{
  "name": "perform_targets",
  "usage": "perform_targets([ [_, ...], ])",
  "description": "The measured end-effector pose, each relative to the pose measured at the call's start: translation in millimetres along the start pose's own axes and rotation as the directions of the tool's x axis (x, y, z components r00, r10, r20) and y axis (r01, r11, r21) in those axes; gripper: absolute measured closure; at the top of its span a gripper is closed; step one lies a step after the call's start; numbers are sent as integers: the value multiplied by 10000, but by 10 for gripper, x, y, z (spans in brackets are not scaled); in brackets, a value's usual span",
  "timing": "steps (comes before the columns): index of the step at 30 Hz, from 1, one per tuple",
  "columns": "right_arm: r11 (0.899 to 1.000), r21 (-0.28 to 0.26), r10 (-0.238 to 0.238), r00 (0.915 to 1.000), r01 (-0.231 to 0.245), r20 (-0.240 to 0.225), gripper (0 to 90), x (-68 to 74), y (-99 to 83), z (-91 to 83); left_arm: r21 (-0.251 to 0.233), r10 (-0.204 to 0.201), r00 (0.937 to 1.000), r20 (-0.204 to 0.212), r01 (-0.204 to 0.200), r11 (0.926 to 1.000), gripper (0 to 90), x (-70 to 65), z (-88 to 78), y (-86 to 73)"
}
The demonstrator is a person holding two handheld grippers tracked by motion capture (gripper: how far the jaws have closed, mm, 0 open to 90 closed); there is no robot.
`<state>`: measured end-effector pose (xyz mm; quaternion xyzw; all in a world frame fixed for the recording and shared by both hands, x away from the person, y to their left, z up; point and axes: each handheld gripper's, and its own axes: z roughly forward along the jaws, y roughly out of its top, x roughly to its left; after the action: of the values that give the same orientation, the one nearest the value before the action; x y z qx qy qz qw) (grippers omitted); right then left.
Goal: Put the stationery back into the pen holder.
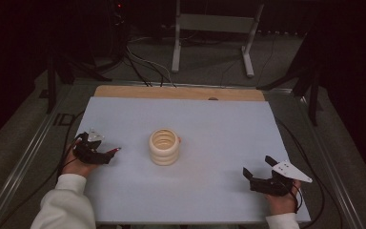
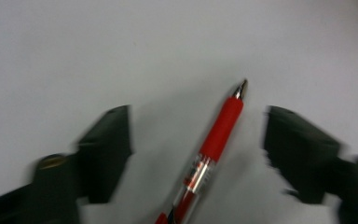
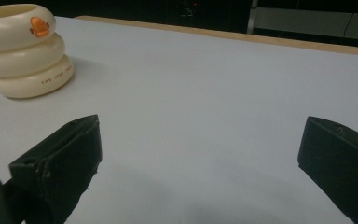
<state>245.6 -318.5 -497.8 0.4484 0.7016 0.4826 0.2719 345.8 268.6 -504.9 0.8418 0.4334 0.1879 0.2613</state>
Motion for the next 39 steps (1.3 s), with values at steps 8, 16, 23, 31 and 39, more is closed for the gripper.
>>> perform_targets([
  [8,10000,39,6,10000,-6,-24,0,-1,-2,5,267,-266,9980,577,251,9993,626,33,61,-2],
  [16,10000,86,45,10000,-45,-51,0,0,-5,10,1098,-561,9958,719,480,9928,805,41,69,100],
  [23,9999,77,66,10000,-66,-75,0,-7,-7,11,1015,-655,9952,731,579,9932,808,48,64,93],
  [31,10000,49,80,9999,-79,-109,0,1,-9,10,489,-945,9937,601,916,9946,808,66,-35,99],
  [39,10000,-30,16,10000,-17,-91,6,17,-3,3,-83,-1208,9916,458,1213,9926,809,84,-149,104],
])
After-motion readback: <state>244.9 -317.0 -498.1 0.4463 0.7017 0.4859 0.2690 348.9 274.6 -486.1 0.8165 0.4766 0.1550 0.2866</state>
